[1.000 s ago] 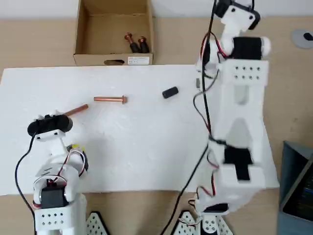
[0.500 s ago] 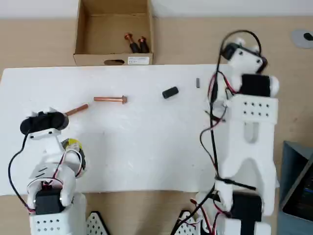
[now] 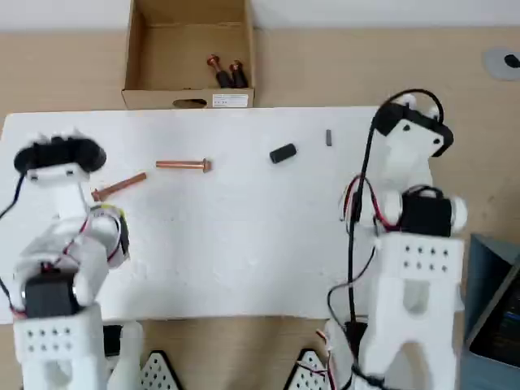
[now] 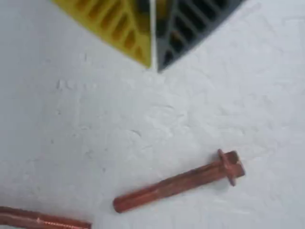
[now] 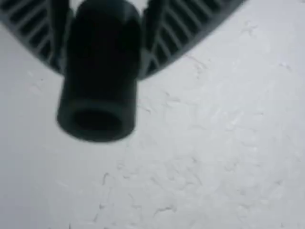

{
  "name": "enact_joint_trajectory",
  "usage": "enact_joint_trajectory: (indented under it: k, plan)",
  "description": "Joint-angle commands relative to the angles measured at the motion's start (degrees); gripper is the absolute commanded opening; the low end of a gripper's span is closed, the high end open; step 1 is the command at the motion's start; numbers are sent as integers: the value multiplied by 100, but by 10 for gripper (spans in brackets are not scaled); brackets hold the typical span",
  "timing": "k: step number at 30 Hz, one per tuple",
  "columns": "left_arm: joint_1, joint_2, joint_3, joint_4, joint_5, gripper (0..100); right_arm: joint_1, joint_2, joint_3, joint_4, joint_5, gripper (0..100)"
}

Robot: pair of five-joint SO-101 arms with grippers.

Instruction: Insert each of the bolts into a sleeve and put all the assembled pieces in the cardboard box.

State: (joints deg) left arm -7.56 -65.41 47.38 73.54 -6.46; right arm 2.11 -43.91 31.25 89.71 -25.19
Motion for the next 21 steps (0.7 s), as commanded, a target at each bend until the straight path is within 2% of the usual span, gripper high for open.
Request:
enact_joint_trajectory:
  k: [1, 5, 10, 15, 21]
  plan:
    - [273, 769, -976, 44, -35, 3, 110, -541, 321, -237, 211, 9]
    - [510, 1640, -1670, 44, -88, 9, 119, -963, 681, -264, 352, 9]
    - [853, 2888, -2312, 440, -756, 73, 119, -1358, 1244, -264, 343, 9]
    - [1160, 4171, -3270, 1204, -1916, 74, 119, -1754, 1543, -264, 325, 9]
    - [1196, 5604, -4765, 1925, -3015, 66, 119, -2211, 1824, -264, 334, 9]
